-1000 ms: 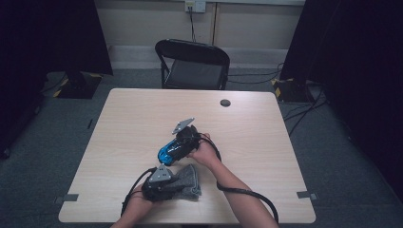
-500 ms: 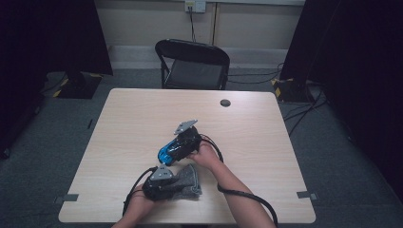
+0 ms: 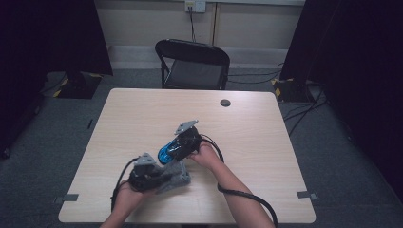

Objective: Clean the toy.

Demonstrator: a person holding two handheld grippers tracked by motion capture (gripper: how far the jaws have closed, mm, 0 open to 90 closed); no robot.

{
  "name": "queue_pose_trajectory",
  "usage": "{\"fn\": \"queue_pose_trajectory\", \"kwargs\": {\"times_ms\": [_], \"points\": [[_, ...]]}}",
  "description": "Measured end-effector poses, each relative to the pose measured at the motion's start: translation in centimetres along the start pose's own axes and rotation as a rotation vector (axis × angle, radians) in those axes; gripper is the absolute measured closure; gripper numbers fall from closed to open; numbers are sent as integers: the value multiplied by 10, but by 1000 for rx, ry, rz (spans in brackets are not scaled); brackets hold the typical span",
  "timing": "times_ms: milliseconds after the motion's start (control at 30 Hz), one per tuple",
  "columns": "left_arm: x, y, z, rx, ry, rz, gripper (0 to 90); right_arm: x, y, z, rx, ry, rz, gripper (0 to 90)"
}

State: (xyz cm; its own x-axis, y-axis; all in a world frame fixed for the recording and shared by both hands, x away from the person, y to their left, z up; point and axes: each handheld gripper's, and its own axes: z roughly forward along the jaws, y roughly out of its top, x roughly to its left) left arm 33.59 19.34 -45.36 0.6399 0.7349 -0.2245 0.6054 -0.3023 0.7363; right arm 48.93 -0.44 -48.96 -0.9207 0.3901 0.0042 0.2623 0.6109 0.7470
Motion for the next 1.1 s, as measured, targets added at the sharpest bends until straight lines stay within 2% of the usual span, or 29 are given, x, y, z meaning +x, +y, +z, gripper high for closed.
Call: {"fn": "queue_pose_trajectory", "kwargs": {"times_ms": [33, 67, 133, 167, 233, 300, 333, 400, 433, 500, 533, 600, 667, 733, 800, 867, 933, 1000, 1100], "points": [[3, 0, -4, -12, 30, -9, 782, 0, 0, 0, -1, 0, 0, 13], [10, 0, -9, -29, 52, -36, 781, 0, 0, 0, -1, -1, -1, 14], [23, 1, -18, -49, 130, -68, 778, 0, 1, 0, 6, 0, -1, 14], [30, 1, -21, -58, 157, -101, 775, 0, 1, 0, 9, -1, -1, 14], [44, 2, -24, -92, 196, -167, 775, 0, 1, 0, 6, -1, 3, 13], [53, 4, -23, -116, 256, -190, 776, 0, 0, 0, 3, -1, -2, 13], [58, 6, -21, -133, 272, -216, 775, 0, 0, 0, 3, -2, -1, 14], [65, 7, -17, -136, 335, -220, 772, 0, 1, 0, 5, -2, -1, 14], [69, 8, -15, -142, 342, -229, 773, 0, 1, 0, 8, -2, 1, 14], [73, 9, -13, -136, 405, -210, 772, 0, 1, 0, 8, -2, 1, 13], [77, 11, -13, -139, 426, -222, 772, 0, 1, 0, 8, -2, -1, 14], [82, 12, -11, -125, 441, -240, 772, 0, 1, 0, 10, -1, 0, 14], [85, 13, -7, -108, 427, -274, 773, 0, 1, 0, 8, -2, 1, 14], [84, 12, 0, -69, 435, -268, 773, 1, 1, 0, 4, -4, 2, 14], [82, 12, 7, -43, 423, -262, 773, 1, 1, 0, 6, -4, 3, 14], [77, 13, 12, -16, 432, -237, 773, 1, 1, 0, 8, -2, 1, 14], [74, 12, 18, 10, 413, -216, 773, 1, 1, 0, 5, -3, 2, 14], [71, 10, 24, 49, 415, -192, 773, 1, 0, 0, 2, -4, 3, 14], [70, 8, 27, 66, 383, -205, 776, 2, 1, 0, 8, -10, 5, 12]]}}
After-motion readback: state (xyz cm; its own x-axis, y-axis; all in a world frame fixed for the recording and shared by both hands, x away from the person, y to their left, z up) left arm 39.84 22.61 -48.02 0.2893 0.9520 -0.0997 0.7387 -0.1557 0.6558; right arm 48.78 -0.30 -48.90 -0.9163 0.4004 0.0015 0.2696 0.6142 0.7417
